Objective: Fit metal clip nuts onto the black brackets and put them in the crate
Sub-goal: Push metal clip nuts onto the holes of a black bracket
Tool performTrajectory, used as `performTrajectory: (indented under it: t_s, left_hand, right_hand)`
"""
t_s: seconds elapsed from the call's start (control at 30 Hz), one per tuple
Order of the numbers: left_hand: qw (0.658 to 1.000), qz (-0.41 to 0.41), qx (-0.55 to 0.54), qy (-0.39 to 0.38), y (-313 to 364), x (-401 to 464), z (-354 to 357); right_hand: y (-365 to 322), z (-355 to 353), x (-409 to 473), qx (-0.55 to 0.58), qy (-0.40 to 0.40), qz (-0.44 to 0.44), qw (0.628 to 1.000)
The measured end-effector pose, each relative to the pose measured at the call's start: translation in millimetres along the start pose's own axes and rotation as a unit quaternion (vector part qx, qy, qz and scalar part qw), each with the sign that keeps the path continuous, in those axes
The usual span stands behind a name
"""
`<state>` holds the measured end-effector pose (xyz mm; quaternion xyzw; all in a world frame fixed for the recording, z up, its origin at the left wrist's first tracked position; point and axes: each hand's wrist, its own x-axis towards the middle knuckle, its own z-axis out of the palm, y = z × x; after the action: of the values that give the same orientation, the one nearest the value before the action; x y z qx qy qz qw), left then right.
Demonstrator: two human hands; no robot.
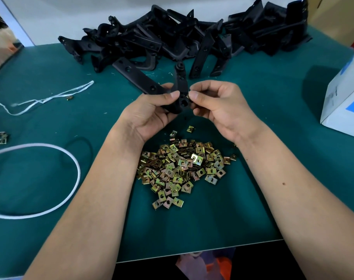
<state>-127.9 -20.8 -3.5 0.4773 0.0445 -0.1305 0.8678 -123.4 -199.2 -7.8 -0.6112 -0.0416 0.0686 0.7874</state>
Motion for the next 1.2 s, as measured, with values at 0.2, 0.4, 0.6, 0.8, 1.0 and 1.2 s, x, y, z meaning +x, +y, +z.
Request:
performTrajectory:
  t_s: [0.2,0.4,0.6,0.8,1.0,1.2]
  left_hand:
    - [0.999,0.040,-0.019,0.001,-2.8,4.1,-3.3]
    - [0.999,0.046,-0.001,0.002,-4.0,7.6,-5.9]
    - [0.999,0.049,0.015,0.010,-6.3,9.6,-4.9]
    - [0.999,0.054,0.002,0.007,-7.0,7.3,-4.4]
    - [0.998,0.059,-0.003,0.003,-6.2,6.5,-4.5]
    - [0.998,0.061,-0.015,-0.001,-6.6,7.3,-4.4]
  right_hand:
    - [0.8,2.5,0.0,0.003,-0.003,0.073,0.997]
    - [1.1,3.4,0.6,0.040,0.000,0.083,0.996]
    - [0.7,2.0,2.2,0.038,0.020,0.059,0.997]
    - [1.9,3.4,2.3,0.000,0.028,0.057,0.998]
    - [0.6,6.8,1.1,0.033,0.049,0.053,0.997]
    - [-1.7,5.2,0.1,0.041,0.042,0.043,0.997]
